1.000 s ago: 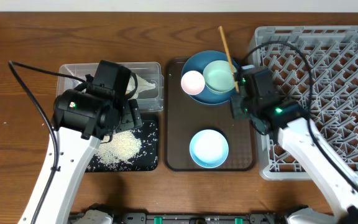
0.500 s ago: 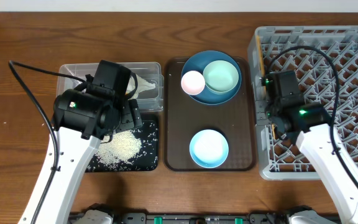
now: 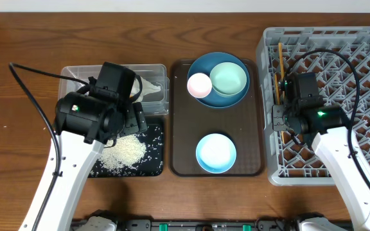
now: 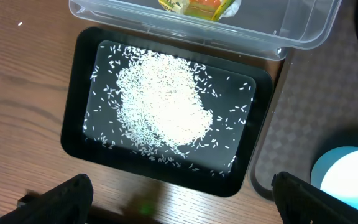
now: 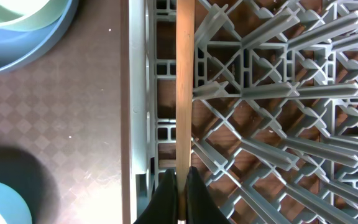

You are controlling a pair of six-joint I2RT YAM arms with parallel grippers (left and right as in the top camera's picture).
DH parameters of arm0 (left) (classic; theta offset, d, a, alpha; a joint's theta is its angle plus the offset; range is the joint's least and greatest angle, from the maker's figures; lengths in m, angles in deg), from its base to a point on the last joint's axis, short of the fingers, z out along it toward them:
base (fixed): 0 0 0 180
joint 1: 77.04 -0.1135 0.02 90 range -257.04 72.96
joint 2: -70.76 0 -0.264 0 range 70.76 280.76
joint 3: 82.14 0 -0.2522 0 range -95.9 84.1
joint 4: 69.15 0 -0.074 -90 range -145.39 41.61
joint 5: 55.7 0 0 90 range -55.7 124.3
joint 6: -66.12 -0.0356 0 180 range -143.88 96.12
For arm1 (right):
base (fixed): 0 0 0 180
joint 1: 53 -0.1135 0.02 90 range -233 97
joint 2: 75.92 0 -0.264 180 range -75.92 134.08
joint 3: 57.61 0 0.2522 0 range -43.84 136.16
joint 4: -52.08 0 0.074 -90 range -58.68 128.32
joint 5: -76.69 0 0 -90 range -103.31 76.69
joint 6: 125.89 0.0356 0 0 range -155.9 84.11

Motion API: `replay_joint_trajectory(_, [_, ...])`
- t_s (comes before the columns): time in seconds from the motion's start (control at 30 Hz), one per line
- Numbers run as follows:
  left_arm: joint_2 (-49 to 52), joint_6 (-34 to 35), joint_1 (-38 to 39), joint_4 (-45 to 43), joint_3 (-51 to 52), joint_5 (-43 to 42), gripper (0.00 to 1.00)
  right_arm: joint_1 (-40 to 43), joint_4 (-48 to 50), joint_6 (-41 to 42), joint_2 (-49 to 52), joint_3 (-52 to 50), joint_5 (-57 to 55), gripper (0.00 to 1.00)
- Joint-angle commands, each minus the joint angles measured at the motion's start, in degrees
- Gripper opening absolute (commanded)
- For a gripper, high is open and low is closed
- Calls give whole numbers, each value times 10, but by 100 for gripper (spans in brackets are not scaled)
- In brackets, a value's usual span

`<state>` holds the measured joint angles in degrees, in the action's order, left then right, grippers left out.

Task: Sort waste into correct bins and load items into the dishwasher rack
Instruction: 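Insert the second chopstick into the grey rack and release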

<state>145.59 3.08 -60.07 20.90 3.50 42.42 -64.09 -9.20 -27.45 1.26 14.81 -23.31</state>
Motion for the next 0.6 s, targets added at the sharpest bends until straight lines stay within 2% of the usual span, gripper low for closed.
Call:
replay_joint_trajectory(0.0, [2, -3, -3, 2, 1, 9, 95, 3, 0, -9, 11, -2, -5, 1])
replay_joint_trajectory(0.57, [2, -3, -3, 2, 1, 10, 95, 3, -1, -9, 81, -2, -15, 1])
